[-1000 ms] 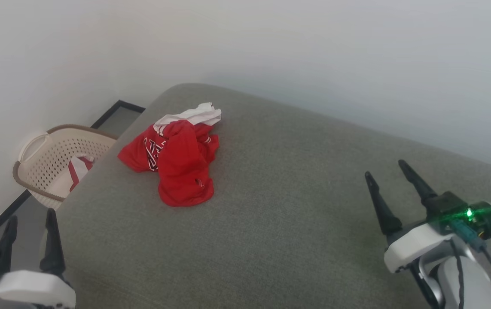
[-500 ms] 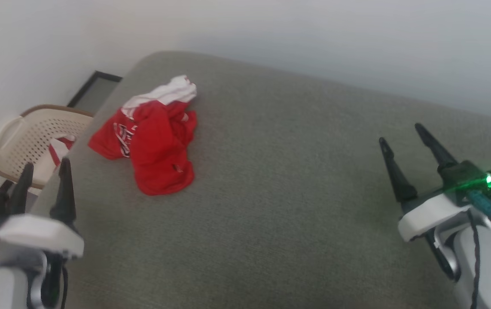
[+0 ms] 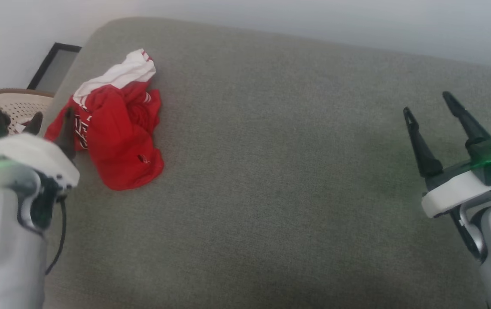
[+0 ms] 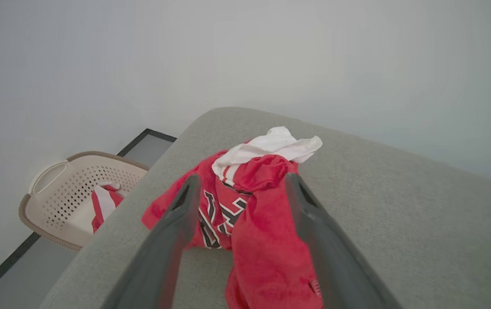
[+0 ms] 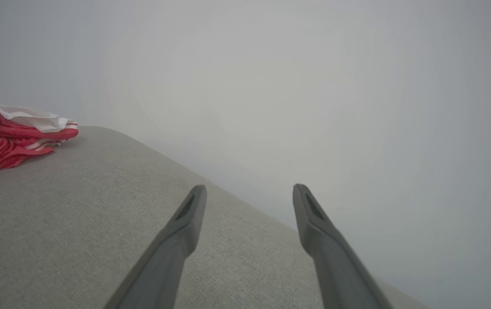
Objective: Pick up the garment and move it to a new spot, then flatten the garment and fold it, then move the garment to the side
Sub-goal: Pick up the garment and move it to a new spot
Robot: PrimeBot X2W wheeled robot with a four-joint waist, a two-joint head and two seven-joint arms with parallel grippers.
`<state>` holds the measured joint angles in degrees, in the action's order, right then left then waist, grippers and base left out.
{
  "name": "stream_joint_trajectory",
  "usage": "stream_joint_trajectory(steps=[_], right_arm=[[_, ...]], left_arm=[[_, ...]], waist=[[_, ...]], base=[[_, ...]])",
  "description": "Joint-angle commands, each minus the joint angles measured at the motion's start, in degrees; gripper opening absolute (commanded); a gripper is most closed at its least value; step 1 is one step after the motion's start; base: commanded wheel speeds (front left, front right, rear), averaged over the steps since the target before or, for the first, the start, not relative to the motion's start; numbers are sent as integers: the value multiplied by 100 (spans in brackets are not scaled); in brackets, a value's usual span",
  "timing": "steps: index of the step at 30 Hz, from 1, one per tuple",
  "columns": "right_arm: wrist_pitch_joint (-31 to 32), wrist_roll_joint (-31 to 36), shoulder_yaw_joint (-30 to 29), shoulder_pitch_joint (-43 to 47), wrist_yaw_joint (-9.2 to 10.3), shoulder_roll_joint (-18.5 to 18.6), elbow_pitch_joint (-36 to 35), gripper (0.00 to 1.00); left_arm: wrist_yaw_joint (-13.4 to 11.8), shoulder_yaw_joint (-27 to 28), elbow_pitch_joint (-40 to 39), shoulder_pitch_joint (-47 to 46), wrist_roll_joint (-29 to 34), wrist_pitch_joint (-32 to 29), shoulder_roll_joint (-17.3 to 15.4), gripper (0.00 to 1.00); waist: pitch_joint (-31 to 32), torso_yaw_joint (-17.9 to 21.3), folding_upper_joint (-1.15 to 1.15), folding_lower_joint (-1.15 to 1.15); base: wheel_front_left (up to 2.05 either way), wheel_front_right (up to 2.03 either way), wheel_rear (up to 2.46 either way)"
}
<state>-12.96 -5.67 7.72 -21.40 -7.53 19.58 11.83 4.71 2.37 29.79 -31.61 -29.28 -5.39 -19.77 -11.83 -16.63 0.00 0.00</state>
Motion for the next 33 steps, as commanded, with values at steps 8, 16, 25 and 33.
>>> stream_joint_trajectory(steps=[8, 16, 25, 33], right_arm=[[282, -30, -16, -127, 8, 218, -356, 100], [659, -68, -70, -191, 8, 484, -720, 100], [1056, -187, -122, -204, 8, 740, -1111, 100], [1210, -241, -169, -182, 8, 758, -1233, 100]], left_arm=[[157, -176, 1449, -1153, -300, -683, -85, 100], [67, -478, 2713, -1928, -174, -1141, -39, 100], [-67, -746, 3836, -2375, -65, -1409, 226, 100], [-50, -710, 4172, -2593, -136, -1202, 225, 0]], waist=[[-375, 133, 0, 0], [-751, 259, 0, 0], [-1057, 360, 0, 0], [-1059, 318, 0, 0]], base=[[0, 0, 0], [0, 0, 0], [0, 0, 0], [0, 0, 0]])
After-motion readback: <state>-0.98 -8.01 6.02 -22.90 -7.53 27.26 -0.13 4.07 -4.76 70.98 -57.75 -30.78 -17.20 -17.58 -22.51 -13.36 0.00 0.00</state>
